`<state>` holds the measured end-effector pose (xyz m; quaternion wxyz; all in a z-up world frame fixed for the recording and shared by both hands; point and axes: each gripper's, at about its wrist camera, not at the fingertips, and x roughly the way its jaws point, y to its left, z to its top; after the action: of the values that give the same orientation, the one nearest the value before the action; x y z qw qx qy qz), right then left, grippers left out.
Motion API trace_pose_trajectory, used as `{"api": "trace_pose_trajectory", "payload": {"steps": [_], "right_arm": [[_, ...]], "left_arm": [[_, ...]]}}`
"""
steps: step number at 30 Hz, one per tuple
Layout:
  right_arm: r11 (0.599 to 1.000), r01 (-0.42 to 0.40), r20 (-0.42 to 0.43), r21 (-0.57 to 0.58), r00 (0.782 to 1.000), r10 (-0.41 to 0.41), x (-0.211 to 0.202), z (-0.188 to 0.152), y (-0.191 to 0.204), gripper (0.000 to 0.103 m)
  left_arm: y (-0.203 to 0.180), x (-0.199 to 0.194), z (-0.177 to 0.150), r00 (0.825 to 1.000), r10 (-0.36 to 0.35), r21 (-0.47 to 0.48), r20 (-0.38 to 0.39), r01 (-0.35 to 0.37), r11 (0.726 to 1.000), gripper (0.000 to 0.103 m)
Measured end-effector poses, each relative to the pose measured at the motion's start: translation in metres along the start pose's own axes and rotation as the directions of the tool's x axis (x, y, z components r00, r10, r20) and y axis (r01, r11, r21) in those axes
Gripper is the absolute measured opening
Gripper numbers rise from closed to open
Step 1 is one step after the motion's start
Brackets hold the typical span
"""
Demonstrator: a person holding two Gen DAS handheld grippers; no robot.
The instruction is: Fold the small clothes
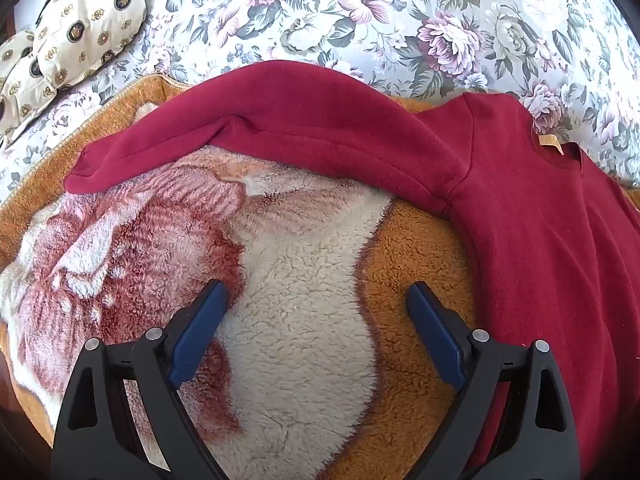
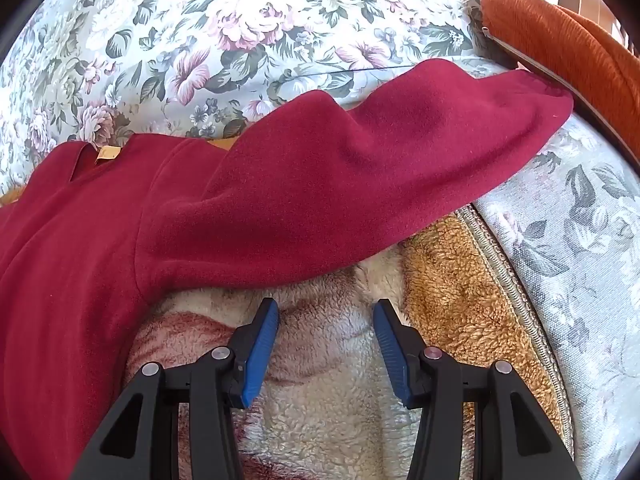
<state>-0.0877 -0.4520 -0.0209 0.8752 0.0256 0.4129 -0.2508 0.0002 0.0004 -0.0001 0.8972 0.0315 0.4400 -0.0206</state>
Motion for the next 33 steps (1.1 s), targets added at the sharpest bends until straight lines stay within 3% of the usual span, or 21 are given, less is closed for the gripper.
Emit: {"api": "trace_pose_trajectory", "payload": {"steps": [2,3,7,12,16,21,33], "right_arm": [[1.0,0.0,-0.001,0.0,1.0,0.0,0.0,0.0,0.002,0.048],[0.999,-0.038,0.007,0.032,0.999,0.037,0.0,0.0,-0.002,0.048],[1.0,0.008,0.006,-0.011,1.0,-0.008,-0.005,-0.002,0.005,0.048],[0.996,-0.072,0.002,0.044,0.997,0.072,-0.048,-0.011,0.002,0.048],[0.993,-0.112,0.057,0.041,0.992,0.11,-0.098,-0.026,0.015,0.048],[0.978,-0.207,0.042,0.033,0.978,0.206,-0.126,-0.041,0.034,0.048],[0.964,-0.266,0.036,0.03,0.964,0.265,-0.162,-0.058,0.069,0.048]], "left_arm": [[0.0,0.0,0.0,1.0,0.003,0.003,-0.004,-0.003,1.0,0.092],[0.0,-0.001,0.0,1.0,0.003,0.005,-0.006,-0.003,1.0,0.092],[-0.004,-0.007,0.0,1.0,-0.004,0.039,-0.012,0.004,0.999,0.092],[-0.011,-0.037,-0.005,0.998,-0.031,0.104,0.049,0.025,0.994,0.092],[-0.019,-0.072,-0.012,0.99,-0.103,0.15,0.099,0.088,0.985,0.092],[-0.033,-0.108,-0.017,0.977,-0.178,0.191,0.116,0.154,0.969,0.092],[-0.028,-0.138,-0.027,0.974,-0.163,0.155,0.159,0.139,0.978,0.092]]}}
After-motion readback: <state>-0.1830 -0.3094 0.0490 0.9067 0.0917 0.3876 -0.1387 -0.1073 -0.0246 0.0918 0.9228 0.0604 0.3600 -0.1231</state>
